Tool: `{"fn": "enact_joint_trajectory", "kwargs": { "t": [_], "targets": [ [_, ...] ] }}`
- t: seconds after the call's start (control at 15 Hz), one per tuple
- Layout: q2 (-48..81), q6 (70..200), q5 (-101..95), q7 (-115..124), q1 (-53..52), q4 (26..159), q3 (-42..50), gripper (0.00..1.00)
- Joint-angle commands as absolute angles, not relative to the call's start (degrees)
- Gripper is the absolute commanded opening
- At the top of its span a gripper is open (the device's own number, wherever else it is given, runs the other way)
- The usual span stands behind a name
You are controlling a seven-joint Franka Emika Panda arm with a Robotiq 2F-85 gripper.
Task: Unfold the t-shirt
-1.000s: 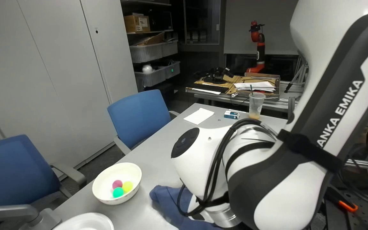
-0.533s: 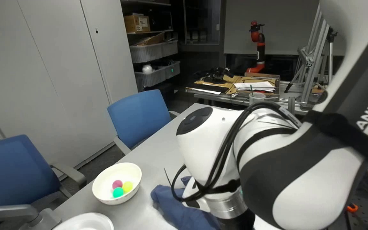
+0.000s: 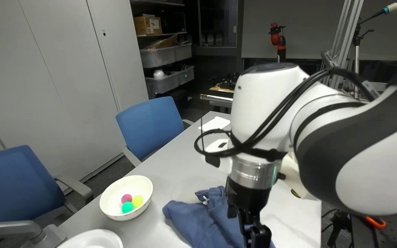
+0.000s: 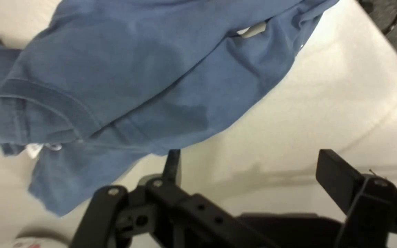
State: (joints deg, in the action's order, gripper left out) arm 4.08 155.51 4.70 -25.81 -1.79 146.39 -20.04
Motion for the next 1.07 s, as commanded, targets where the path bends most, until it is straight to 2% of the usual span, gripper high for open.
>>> {"fn": "enact_joint_trajectory", "kwargs": {
  "t": [0.0,0.33,0.93,1.0],
  "targets": [
    [-5.52,161.48,11.61,-28.29,-3.38,151.37,-15.64,1.0],
    [-14.13,154.9,9.48,-24.09,-4.99,151.61,-8.07,1.0],
    [-30.33,145.32,7.35,-14.05,-5.74,157.12,-2.6,1.0],
    [-25.43,146.87,5.79,-14.9,-5.8,153.97,-2.76,1.0]
  ]
}}
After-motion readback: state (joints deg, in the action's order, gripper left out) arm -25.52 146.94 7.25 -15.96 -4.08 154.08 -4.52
